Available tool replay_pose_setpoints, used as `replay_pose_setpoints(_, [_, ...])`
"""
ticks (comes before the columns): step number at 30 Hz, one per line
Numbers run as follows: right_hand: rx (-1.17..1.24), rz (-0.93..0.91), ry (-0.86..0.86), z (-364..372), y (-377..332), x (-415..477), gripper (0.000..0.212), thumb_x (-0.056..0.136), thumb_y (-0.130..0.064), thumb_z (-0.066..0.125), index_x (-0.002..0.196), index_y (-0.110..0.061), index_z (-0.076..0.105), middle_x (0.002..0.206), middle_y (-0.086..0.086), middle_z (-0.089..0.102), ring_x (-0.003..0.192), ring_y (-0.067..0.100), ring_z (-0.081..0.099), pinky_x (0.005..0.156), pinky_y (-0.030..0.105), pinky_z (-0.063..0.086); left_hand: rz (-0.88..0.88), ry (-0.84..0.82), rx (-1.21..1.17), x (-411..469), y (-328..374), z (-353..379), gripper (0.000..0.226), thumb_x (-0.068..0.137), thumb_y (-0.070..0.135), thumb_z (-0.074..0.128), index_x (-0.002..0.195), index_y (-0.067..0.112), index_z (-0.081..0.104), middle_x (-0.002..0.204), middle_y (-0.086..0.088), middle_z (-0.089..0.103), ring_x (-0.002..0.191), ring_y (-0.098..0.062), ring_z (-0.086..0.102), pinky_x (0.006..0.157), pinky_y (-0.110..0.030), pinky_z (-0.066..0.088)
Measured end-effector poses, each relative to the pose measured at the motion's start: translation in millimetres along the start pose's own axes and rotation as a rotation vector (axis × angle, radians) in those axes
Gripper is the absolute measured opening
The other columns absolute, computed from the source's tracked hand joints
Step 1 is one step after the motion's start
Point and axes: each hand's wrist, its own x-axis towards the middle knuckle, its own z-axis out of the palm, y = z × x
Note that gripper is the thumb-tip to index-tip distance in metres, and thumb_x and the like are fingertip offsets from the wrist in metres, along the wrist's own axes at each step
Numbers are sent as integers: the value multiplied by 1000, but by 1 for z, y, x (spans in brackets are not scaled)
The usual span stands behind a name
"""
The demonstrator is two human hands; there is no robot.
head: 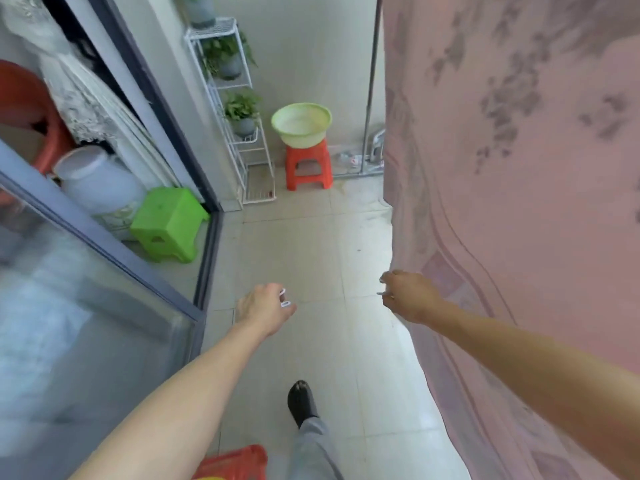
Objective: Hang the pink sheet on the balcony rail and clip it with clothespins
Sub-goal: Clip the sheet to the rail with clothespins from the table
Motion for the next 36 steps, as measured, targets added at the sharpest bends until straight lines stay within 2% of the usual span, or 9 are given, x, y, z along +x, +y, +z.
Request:
replay_pose_setpoints(3, [4, 1, 1, -5, -11, 85, 41, 91, -28, 48, 131, -19, 50, 118, 0, 64, 101, 28, 62, 78, 36, 50, 34, 16, 29, 78, -18, -23, 25, 85, 45, 58, 84, 20, 56, 96, -7, 69, 93, -31, 63, 71, -32, 45])
replay_pose_setpoints(6, [15, 31, -11, -25, -30, 152, 40, 91, -29, 48, 130, -20, 48, 116, -1, 65, 100, 27, 62, 79, 38, 51, 61, 11, 70, 143, -33, -57, 33, 88, 48, 55, 96, 17, 61, 104, -8, 69, 98, -31, 63, 77, -34, 47])
replay_pose_setpoints(11, [65, 73, 38, -68, -41, 250, 37, 90, -28, 52, 126, -18, 53, 118, 0, 63, 102, 28, 61, 80, 38, 50, 122, 32, 105, 248, -42, -121, 35, 89, 47, 53, 106, 17, 60, 108, -7, 67, 98, -31, 61, 72, -33, 43])
replay_pose_setpoints(15, [42, 119, 76, -97, -29, 328, 39, 89, -25, 53, 128, -17, 54, 123, 2, 63, 109, 28, 60, 82, 35, 49, 149, 58, 92, 329, -30, -151, 40, 88, 41, 54, 122, 20, 59, 117, -9, 66, 107, -32, 61, 75, -34, 43])
replay_pose_setpoints(20, [-8, 123, 74, -119, 0, 436, 44, 90, -27, 53, 134, -22, 50, 129, 3, 61, 112, 28, 59, 74, 31, 41, 227, 112, 44, 443, -3, -174, 38, 92, 36, 49, 127, 22, 47, 111, -12, 68, 100, -35, 62, 70, -36, 42])
replay_pose_setpoints(22, [17, 122, 73, -132, 13, 484, 47, 93, -30, 53, 138, -23, 48, 131, 4, 59, 115, 28, 57, 76, 32, 42, 239, 134, 28, 491, 10, -187, 37, 94, 37, 48, 128, 24, 43, 110, -12, 68, 97, -36, 62, 69, -37, 43])
replay_pose_setpoints(28, [59, 156, 102, -197, 49, 628, 43, 97, -38, 51, 135, -19, 47, 127, 5, 62, 114, 29, 58, 81, 34, 43, 272, 154, -27, 630, 47, -245, 34, 95, 35, 50, 126, 24, 44, 116, -11, 66, 97, -34, 62, 72, -38, 47])
replay_pose_setpoints(33, [14, 146, 133, -245, 69, 728, 41, 96, -37, 51, 131, -17, 48, 122, 8, 65, 106, 32, 62, 78, 37, 47, 282, 174, 13, 738, 62, -280, 17, 88, 19, 57, 105, 21, 55, 107, -5, 66, 95, -30, 62, 72, -37, 48])
replay_pose_setpoints(36, [-34, 180, 152, -267, 83, 787, 36, 96, -37, 51, 126, -17, 52, 121, 6, 65, 105, 32, 62, 76, 35, 45, 274, 169, -7, 813, 70, -295, 18, 82, 8, 57, 91, 23, 59, 105, -2, 66, 94, -28, 61, 70, -35, 47])
